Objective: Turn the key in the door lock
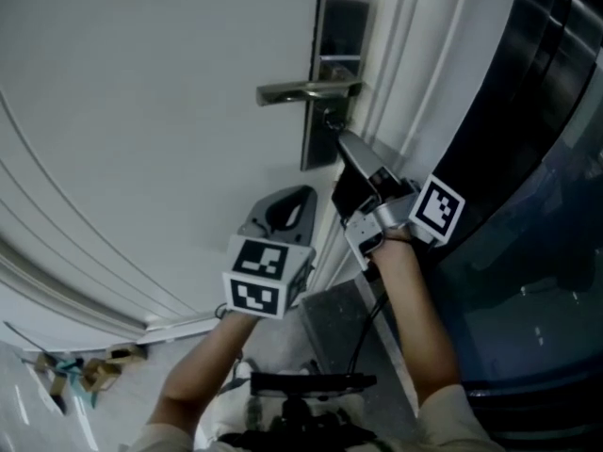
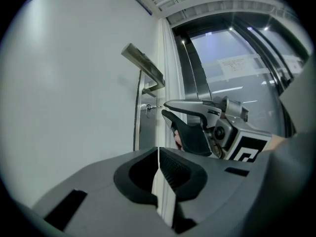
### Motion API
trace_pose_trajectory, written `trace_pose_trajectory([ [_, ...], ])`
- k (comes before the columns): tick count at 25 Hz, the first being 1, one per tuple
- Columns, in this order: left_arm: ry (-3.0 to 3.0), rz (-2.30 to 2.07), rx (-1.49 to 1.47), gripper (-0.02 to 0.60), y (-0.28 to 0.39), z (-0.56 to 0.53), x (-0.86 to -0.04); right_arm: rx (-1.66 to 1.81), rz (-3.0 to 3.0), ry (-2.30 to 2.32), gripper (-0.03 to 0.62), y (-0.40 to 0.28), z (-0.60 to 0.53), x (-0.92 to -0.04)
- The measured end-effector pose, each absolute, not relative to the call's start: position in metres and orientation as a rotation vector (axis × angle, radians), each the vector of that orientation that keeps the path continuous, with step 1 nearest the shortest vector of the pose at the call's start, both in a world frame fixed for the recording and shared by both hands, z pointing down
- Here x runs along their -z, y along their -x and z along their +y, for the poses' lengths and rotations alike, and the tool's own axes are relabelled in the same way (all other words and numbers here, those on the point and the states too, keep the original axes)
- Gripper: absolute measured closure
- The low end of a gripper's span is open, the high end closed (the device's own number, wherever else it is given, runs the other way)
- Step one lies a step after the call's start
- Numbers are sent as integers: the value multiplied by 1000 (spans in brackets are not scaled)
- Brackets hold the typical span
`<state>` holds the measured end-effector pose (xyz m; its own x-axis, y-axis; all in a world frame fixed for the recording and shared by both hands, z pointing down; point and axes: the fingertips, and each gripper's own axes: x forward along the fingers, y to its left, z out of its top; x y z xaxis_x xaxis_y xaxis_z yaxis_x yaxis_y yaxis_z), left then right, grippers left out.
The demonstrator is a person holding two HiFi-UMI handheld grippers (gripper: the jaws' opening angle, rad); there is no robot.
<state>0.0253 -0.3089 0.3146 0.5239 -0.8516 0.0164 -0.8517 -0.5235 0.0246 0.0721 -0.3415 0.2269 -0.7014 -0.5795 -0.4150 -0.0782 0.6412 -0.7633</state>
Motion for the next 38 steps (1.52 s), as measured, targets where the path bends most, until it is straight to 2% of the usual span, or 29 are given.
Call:
trace_pose_trajectory([
  [9, -2604, -1645, -87, 563, -30, -287, -342, 712, 2547, 571, 539, -65, -288, -258],
  [21, -2492, -1784, -107, 563, 23, -216, -365, 69, 2851, 964, 586, -15, -197, -313],
  [38, -2492, -1850, -107, 563, 84, -73, -376, -37, 2874, 1094, 587, 54, -64, -344],
])
